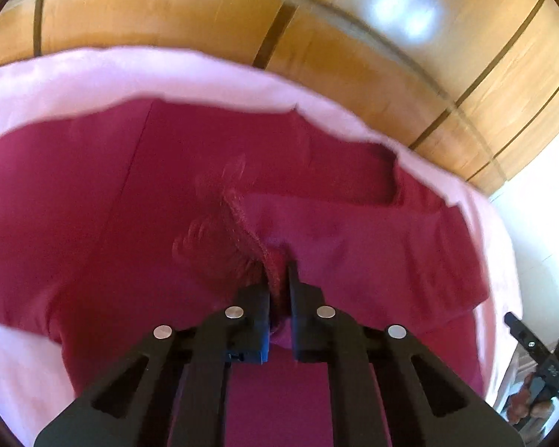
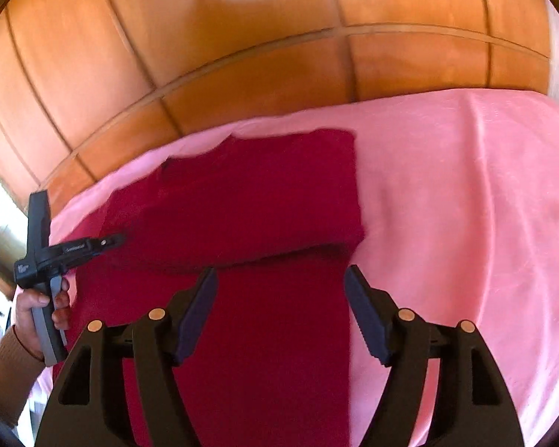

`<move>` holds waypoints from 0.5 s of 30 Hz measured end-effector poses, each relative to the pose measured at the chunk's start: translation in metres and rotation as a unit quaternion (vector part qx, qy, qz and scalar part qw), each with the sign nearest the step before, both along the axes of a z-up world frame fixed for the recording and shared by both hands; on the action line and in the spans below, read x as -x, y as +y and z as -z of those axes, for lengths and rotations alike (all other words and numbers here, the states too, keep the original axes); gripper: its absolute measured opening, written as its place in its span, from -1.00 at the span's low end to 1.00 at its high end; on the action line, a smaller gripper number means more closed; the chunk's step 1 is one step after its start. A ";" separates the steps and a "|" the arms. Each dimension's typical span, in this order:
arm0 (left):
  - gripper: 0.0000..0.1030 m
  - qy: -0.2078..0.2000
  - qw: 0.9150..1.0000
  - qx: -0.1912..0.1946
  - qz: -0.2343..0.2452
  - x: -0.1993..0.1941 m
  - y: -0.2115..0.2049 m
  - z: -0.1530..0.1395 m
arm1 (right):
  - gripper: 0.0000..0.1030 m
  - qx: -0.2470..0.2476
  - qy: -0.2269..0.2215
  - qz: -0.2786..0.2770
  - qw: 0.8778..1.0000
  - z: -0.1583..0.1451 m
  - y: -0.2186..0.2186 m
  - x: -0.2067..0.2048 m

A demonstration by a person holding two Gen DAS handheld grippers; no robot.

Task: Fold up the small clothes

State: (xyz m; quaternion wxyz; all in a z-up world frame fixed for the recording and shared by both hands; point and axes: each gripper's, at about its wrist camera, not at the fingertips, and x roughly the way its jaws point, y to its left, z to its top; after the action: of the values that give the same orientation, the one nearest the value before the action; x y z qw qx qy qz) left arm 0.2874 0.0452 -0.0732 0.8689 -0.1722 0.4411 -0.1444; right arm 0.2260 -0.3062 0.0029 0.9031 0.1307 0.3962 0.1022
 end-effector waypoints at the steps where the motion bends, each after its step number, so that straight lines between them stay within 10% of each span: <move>1: -0.89 -0.018 1.000 0.000 -0.003 -0.001 0.002 -0.010 | 0.36 -0.002 -0.007 -0.001 1.000 -0.002 0.000 -0.006; 6: -0.89 -0.066 0.997 -0.028 -0.016 -0.009 0.006 -0.044 | 0.33 0.000 -0.006 -0.005 1.000 0.007 0.004 -0.044; 12: -0.86 0.002 0.994 -0.105 -0.037 -0.029 0.011 -0.004 | 0.29 0.077 0.052 0.021 0.995 0.067 0.035 -0.080; 15: -0.46 0.007 0.996 -0.081 -0.048 -0.022 0.023 0.010 | 0.33 0.103 0.030 0.030 0.994 0.073 0.042 -0.075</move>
State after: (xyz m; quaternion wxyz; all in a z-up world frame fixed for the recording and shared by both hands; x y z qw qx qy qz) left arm 0.3096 0.0681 -0.0833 0.8830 -0.1237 0.4481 -0.0651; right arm 0.3013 -0.2647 -0.0702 0.9019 0.0517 0.4278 0.0296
